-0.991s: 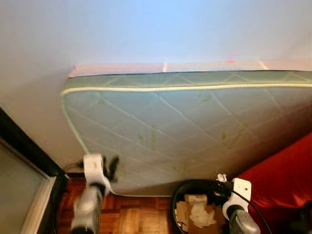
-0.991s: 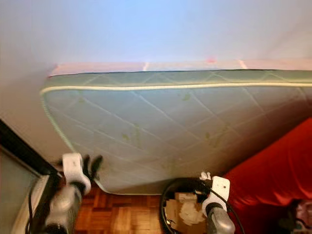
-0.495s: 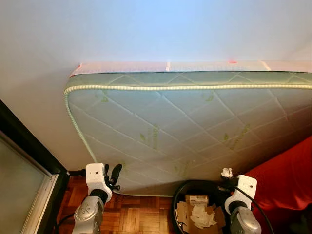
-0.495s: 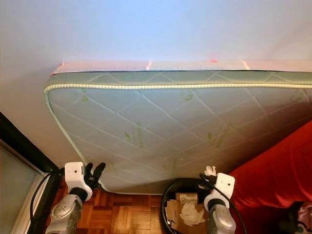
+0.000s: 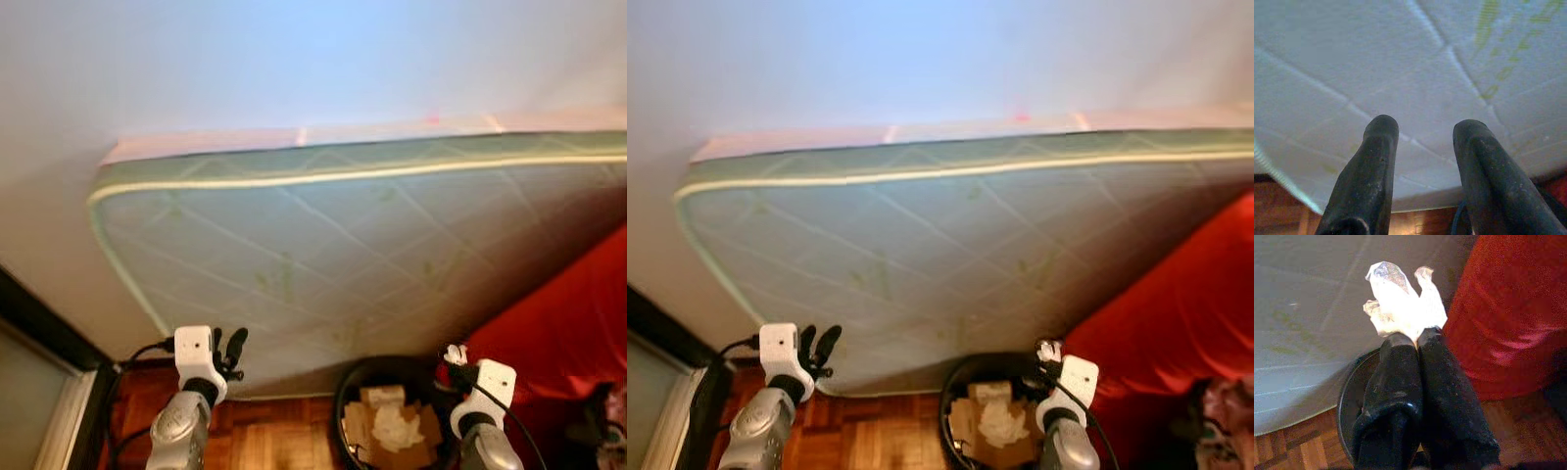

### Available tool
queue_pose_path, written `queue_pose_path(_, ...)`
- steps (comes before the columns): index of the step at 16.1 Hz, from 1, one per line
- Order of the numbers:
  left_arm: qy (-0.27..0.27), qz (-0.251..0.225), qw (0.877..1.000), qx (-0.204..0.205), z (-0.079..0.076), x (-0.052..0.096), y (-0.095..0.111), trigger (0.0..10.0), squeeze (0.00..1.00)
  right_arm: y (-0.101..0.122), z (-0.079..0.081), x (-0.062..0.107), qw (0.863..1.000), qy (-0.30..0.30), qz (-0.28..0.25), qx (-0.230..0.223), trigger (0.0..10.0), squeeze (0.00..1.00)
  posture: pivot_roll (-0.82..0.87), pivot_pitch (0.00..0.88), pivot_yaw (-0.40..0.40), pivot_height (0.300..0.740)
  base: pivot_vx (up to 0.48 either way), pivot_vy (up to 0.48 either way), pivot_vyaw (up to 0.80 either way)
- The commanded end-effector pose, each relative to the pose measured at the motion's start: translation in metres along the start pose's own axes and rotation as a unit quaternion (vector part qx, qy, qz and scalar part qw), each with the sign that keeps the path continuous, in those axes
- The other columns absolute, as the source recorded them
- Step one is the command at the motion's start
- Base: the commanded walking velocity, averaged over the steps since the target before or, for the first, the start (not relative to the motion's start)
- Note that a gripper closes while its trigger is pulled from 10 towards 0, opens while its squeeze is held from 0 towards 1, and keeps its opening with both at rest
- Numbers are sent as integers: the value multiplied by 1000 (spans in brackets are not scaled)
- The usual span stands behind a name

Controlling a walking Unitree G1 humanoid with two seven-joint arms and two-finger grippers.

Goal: Clean up the room

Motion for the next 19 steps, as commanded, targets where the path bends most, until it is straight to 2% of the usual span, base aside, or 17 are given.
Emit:
queue_pose_path(1, 6, 9, 1000, -3, 3, 1, -2, 10000, 0, 0, 0, 0, 1000, -1, 1, -4, 10000, 0, 10, 76, -5, 740, 0, 0, -675)
queue_pose_path(4, 14, 4, 1000, -8, 6, 0, 1, 10000, 0, 1, 1, -1, 1000, 2, 2, -1, 10000, 0, 10, 88, -9, 740, 0, -312, -675)
queue_pose_path(16, 20, -8, 1000, -4, 6, -2, 8, 10000, 0, 0, 6, -3, 1000, 15, 13, 9, 10000, 0, 19, 98, -15, 740, 0, 0, -677)
queue_pose_path(19, 18, -10, 1000, -12, 6, -3, 9, 10000, 0, -1, 10, -3, 999, 30, 17, 11, 10000, 0, 19, 98, -15, 740, 0, -151, -244)
Point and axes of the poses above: a point about 5 cm out from each wrist's last joint towards the gripper, its own x axis pointing back from the gripper into the wrist, its own y axis along the axis of the wrist's last joint, z = x × y, the point moved 1 cm from there along -x, pointing out of the wrist towards the gripper
